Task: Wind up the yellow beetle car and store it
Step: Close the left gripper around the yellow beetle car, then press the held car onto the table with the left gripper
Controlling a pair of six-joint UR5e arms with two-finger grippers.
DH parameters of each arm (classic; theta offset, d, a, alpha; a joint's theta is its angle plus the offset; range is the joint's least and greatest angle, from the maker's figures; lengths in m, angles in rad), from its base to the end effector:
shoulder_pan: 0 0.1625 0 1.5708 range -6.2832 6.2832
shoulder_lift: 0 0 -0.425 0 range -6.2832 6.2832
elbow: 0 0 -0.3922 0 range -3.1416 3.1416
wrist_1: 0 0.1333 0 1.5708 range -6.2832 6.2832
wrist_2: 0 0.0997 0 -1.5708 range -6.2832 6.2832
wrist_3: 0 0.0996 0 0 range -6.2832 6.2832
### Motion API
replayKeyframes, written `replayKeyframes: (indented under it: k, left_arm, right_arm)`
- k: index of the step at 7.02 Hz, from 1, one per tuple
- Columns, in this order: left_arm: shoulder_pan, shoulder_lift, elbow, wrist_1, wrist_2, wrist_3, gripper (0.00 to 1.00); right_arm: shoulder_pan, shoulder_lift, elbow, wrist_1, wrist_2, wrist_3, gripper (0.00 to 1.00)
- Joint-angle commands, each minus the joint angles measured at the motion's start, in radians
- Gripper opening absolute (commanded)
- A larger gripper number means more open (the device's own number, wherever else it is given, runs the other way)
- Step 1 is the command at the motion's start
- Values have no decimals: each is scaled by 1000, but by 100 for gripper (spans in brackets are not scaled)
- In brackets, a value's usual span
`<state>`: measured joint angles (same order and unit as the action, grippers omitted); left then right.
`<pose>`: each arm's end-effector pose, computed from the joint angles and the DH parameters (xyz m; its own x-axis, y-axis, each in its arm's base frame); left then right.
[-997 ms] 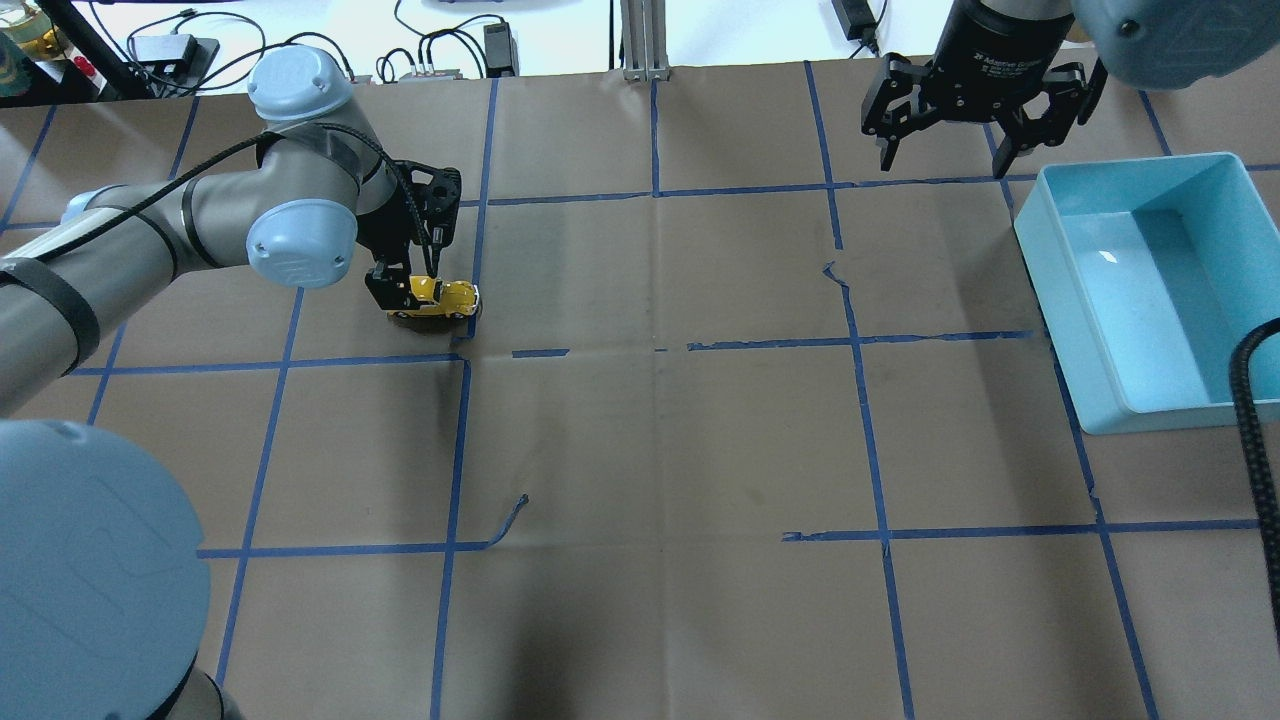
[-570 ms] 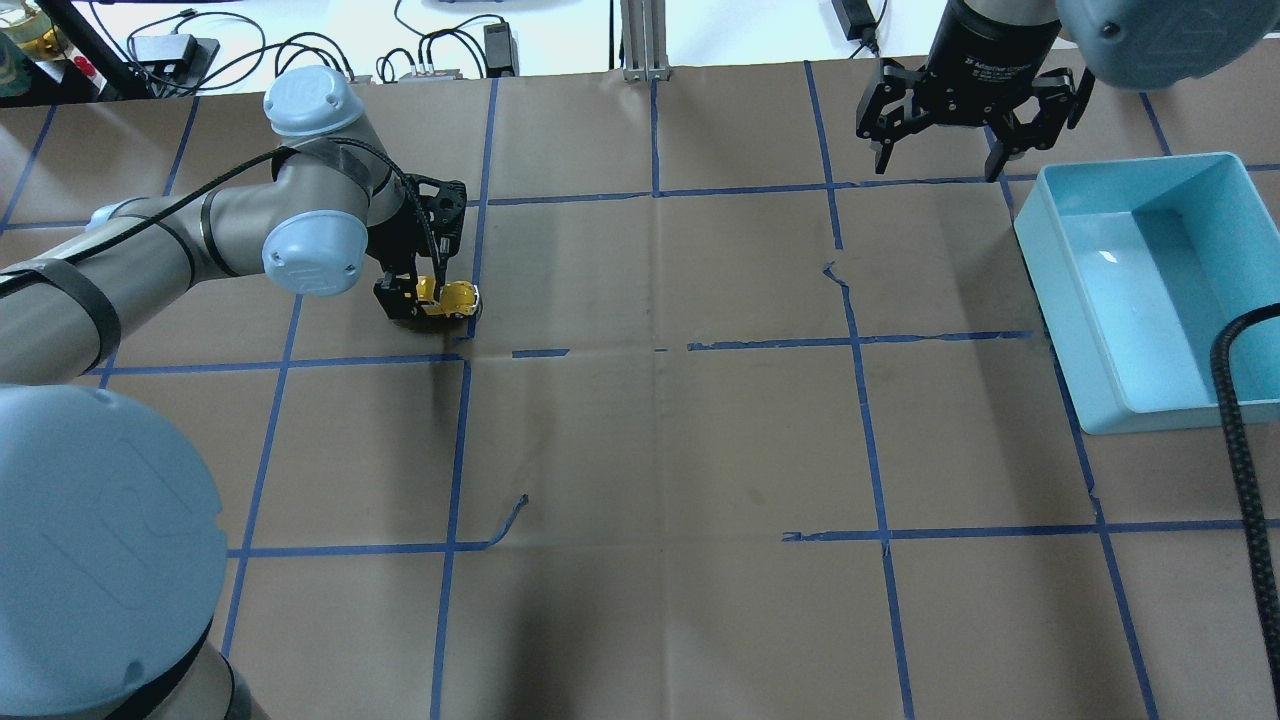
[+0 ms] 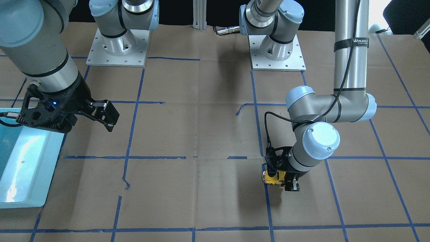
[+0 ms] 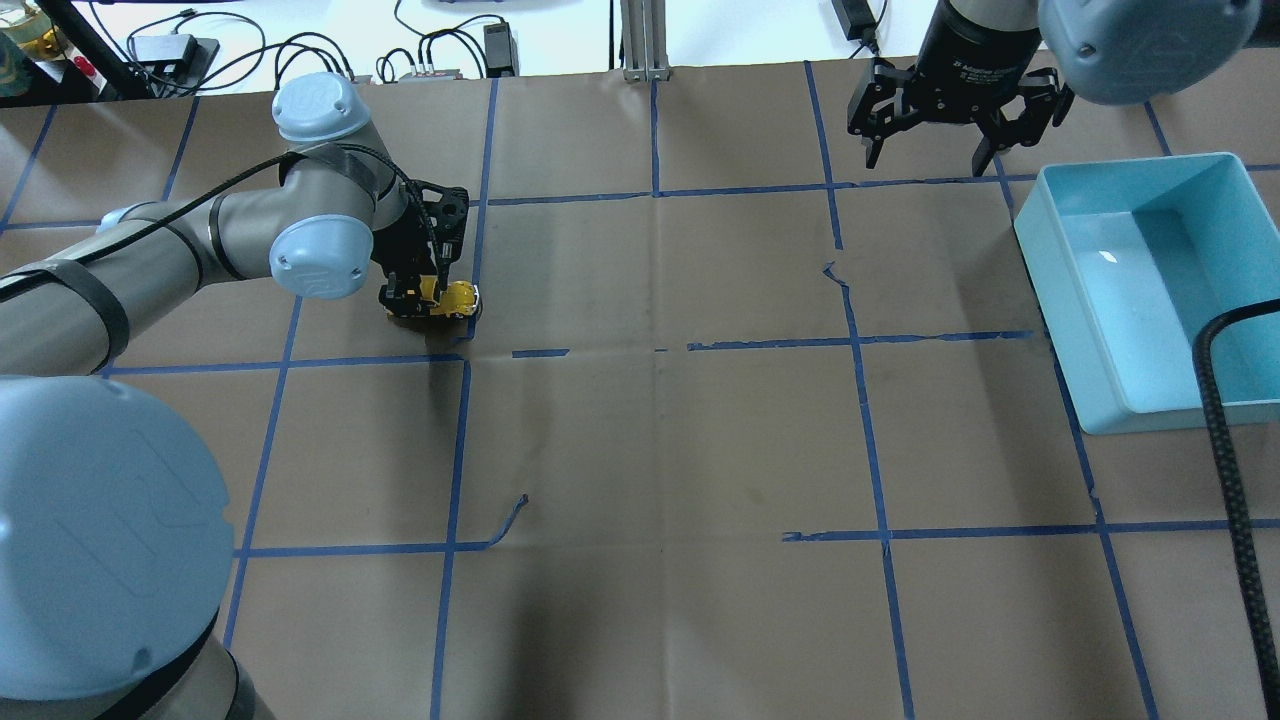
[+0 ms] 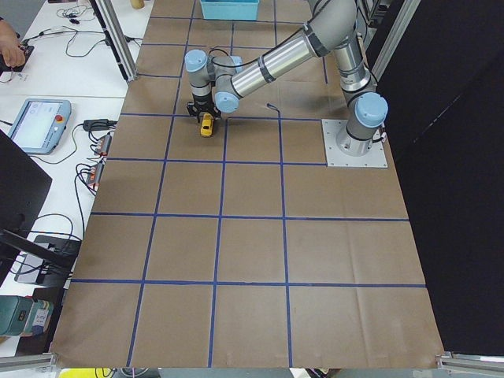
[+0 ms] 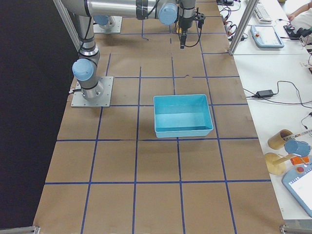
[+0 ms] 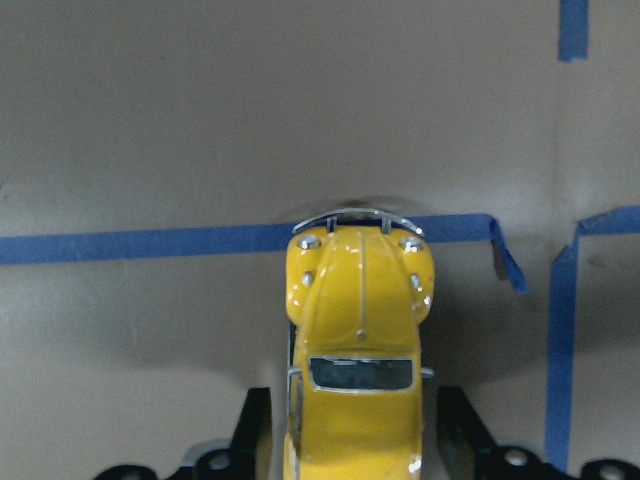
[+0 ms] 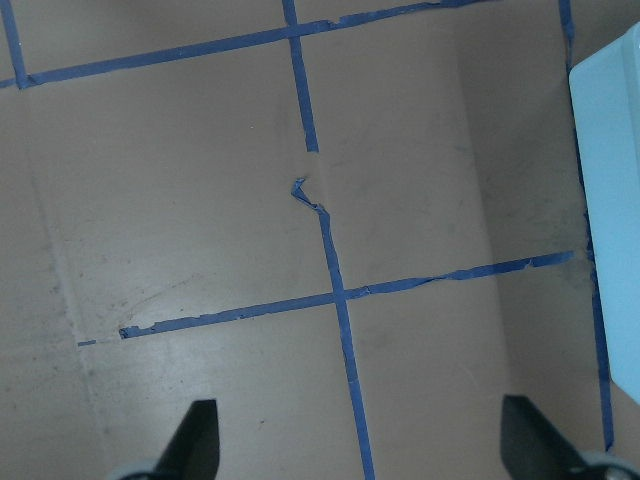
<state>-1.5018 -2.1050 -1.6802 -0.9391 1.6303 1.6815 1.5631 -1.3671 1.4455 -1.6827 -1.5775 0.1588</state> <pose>-0.0837 -0.6359 0.1923 0.0415 0.9990 0.0184 0.9974 -0.0425 0.0578 0.1282 -0.5810 0.4518 -0.9861 0.1659 0.0013 0.1657 0.9856 -0.0341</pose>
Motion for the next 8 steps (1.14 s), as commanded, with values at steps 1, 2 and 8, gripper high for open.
replayKeyframes:
  k: [1, 2, 8]
  left_arm:
    - [-5, -3, 4, 13, 68, 6, 4]
    - [-5, -1, 19, 13, 65, 6, 1]
    - [-14, 57, -18, -14, -119, -99, 0]
  right_arm:
    - [0, 16, 1, -11, 1, -2, 100]
    - [0, 19, 0, -23, 1, -7, 100]
    - [0, 22, 36, -29, -4, -12, 100]
